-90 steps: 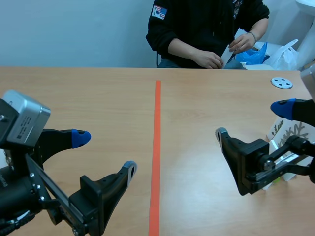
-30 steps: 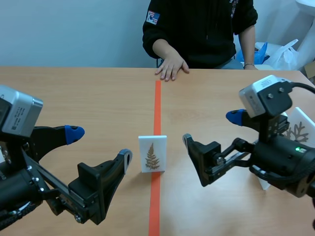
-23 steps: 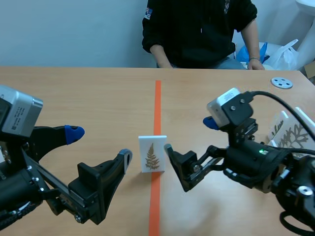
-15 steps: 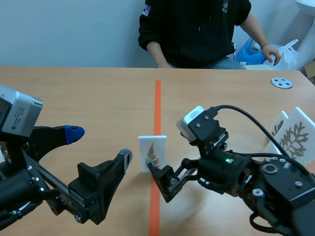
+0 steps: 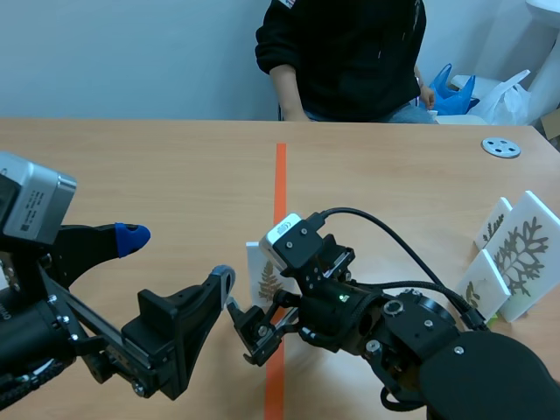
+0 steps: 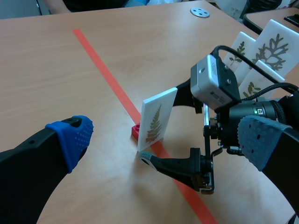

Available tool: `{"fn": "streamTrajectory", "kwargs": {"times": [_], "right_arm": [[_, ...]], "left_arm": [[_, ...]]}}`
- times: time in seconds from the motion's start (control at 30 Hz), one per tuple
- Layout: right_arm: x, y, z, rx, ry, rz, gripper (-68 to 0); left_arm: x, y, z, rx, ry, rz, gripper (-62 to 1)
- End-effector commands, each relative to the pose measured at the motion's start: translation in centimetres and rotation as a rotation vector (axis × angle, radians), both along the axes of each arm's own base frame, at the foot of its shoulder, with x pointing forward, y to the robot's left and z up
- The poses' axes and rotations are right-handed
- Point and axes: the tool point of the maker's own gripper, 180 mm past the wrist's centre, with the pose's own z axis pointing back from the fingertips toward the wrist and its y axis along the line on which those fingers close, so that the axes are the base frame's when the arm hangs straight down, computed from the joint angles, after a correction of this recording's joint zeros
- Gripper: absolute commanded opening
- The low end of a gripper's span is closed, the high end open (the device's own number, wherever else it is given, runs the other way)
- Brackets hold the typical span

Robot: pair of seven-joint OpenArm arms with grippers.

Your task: Sort the leaf by its shape. The table is split by an orange tape line. A compound leaf with several leaflets goes to the left side, a simple leaf with one blade goes to the right side. Return to the home posture when a red brick is placed on the table.

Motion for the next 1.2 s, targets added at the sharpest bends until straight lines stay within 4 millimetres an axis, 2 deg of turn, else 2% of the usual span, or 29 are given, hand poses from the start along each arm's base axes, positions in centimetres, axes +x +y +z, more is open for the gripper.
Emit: {"fn": "streamTrajectory", "kwargs": {"times": [0.0,0.2,0.37,0.7,0.83,0.93,1.17], "right_arm": [[0.7,0.4,1.4,0.015,-0.050,0.008,-18.8],[0.6,0.4,1.3,0.007,-0.052,0.014,-35.6],[0.7,0.4,1.3,0.006,-0.054,0.011,-43.6],[1.2,-0.1,1.5,-0.002,-0.075,-0.017,-65.6],[1.3,0.0,2.0,0.010,-0.091,-0.015,-66.2],[1.5,-0.5,3.2,0.020,-0.124,-0.024,-66.2],[0.9,-3.4,7.0,0.048,-0.207,-0.095,-66.2]], "left_arm": [[0.3,0.0,0.6,-0.014,-0.021,0.003,1.4],[0.3,0.0,0.6,-0.014,-0.021,0.003,1.4],[0.3,0.0,0.6,-0.014,-0.021,0.003,1.4],[0.3,0.0,0.6,-0.014,-0.022,0.003,1.4],[0.3,0.0,0.6,-0.014,-0.022,0.003,1.4],[0.3,0.0,0.6,-0.014,-0.021,0.003,1.4],[0.3,0.0,0.6,-0.014,-0.022,0.003,1.4]]}}
